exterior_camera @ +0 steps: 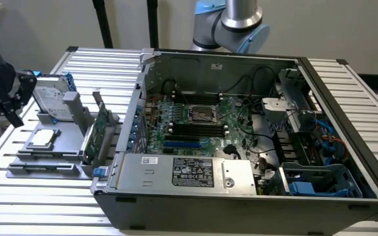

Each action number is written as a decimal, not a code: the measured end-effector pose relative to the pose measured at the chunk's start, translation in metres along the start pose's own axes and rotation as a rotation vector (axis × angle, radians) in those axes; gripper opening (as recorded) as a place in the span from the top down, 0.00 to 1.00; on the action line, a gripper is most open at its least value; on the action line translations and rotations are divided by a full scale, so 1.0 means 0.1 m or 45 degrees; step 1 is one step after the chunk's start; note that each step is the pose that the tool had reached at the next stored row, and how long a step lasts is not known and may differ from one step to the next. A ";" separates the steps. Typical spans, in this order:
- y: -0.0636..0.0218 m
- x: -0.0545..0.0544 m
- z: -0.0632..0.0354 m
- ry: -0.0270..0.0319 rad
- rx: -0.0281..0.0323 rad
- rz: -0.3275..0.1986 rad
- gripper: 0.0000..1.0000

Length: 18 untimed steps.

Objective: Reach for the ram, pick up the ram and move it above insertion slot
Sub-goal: 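Pick up the ram and move it above insertion slot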

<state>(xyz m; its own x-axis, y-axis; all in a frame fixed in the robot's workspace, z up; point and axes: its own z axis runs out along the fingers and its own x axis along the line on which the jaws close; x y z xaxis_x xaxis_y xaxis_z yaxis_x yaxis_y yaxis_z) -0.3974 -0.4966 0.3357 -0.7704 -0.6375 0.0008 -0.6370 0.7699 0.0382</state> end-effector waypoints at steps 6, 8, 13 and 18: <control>-0.001 0.00 0.008 0.0053 0.0001 -0.139 0.89; -0.001 0.00 0.012 0.0074 0.0001 -0.185 0.89; -0.001 0.00 0.033 0.0116 0.0002 -0.301 0.89; -0.002 0.00 0.055 0.0157 0.0007 -0.417 0.89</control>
<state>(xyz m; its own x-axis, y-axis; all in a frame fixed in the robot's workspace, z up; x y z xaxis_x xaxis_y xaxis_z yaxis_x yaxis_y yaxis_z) -0.3974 -0.4966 0.3302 -0.5245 -0.8514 0.0007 -0.8508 0.5241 0.0379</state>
